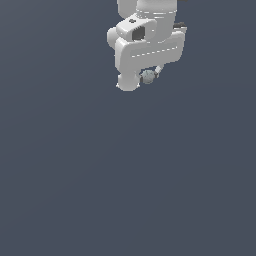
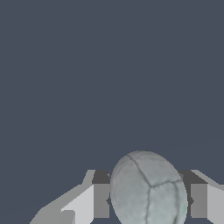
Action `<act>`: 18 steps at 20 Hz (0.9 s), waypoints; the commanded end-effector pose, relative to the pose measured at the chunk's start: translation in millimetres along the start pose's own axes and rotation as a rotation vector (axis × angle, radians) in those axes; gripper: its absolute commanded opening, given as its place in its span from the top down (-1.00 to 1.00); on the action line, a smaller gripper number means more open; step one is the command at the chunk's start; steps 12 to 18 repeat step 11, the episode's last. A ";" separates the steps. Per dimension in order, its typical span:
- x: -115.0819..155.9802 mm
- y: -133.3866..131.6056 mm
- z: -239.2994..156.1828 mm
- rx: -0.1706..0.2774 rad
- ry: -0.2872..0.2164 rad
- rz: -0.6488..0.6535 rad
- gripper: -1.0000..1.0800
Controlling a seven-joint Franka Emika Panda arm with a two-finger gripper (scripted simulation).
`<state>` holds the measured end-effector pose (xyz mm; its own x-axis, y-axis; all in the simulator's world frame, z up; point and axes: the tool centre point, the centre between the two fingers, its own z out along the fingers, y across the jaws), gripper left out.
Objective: Pick up the object and move it to a goal position.
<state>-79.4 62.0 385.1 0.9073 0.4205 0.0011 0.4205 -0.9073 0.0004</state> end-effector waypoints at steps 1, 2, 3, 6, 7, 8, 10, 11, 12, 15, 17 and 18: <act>-4.4 -1.9 -16.0 0.001 -0.001 0.000 1.00; -5.8 -2.0 -21.2 0.001 -0.001 0.001 1.00; -6.7 -2.5 -25.7 0.001 -0.001 0.001 1.00; -8.8 -3.4 -35.9 0.001 -0.001 0.001 1.00; -9.2 -3.6 -38.3 0.001 -0.001 0.001 1.00; -9.5 -3.7 -40.1 0.001 -0.001 0.001 1.00; -9.9 -3.7 -42.1 0.000 -0.001 0.001 1.00; -10.0 -3.7 -42.4 0.000 -0.001 0.001 1.00; -10.0 -3.7 -42.4 0.000 -0.001 0.001 1.00; -10.0 -3.7 -42.4 0.000 -0.001 0.001 1.00; -10.0 -3.7 -42.4 0.000 -0.001 0.001 1.00; -10.0 -3.7 -42.4 0.000 -0.001 0.001 1.00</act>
